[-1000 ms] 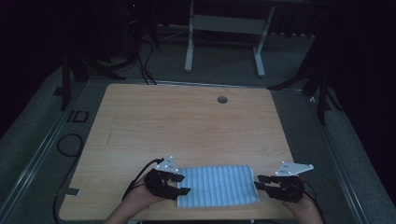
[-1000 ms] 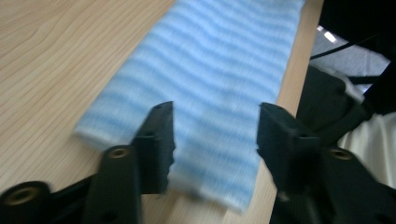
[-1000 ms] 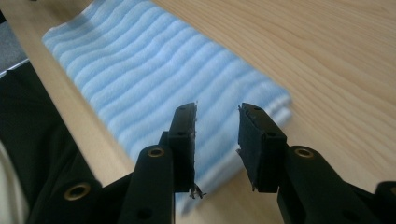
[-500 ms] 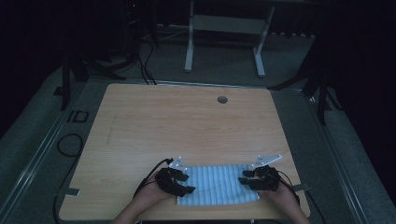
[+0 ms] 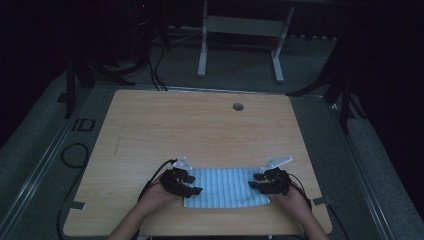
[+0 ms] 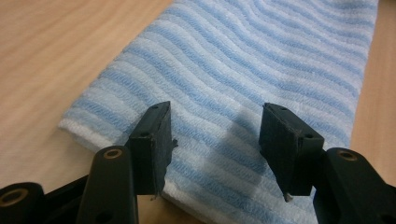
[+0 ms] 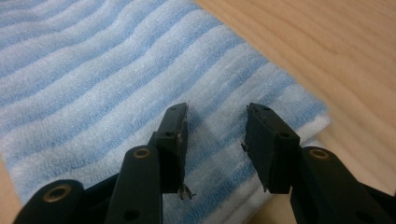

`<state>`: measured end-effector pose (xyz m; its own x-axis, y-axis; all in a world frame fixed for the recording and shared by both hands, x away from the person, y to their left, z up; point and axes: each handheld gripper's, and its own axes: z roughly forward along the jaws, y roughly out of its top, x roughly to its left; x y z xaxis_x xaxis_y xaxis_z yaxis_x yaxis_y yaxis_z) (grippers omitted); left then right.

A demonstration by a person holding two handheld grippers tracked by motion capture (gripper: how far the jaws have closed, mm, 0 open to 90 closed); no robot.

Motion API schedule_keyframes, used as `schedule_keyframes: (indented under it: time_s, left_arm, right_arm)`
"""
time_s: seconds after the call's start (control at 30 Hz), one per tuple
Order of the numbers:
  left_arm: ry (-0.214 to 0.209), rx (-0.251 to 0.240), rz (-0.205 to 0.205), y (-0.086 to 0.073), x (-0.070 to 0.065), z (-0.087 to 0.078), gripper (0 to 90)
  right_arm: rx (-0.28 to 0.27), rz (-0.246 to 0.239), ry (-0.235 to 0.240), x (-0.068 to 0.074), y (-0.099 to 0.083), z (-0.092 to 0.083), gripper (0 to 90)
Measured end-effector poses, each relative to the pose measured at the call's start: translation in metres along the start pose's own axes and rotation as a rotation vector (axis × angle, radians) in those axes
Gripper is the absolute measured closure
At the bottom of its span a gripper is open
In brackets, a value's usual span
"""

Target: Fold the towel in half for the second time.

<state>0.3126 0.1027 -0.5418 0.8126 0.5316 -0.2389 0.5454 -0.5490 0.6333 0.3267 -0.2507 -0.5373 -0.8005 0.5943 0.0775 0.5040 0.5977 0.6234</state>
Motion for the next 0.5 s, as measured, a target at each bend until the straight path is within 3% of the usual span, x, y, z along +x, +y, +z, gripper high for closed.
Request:
schedule_keyframes:
  time_s: [0.33,0.4,0.5]
  left_arm:
    - [0.038,0.013,-0.030,0.009,0.027,-0.004,43.9]
    - [0.073,0.026,-0.031,0.013,0.040,-0.006,43.9]
    - [0.082,0.019,-0.055,0.015,0.051,-0.008,43.9]
  right_arm:
    - [0.022,-0.014,-0.025,-0.012,0.031,0.022,53.6]
    - [0.016,-0.006,-0.031,-0.017,0.043,0.031,53.3]
    - [0.015,-0.001,-0.042,-0.020,0.053,0.040,53.1]
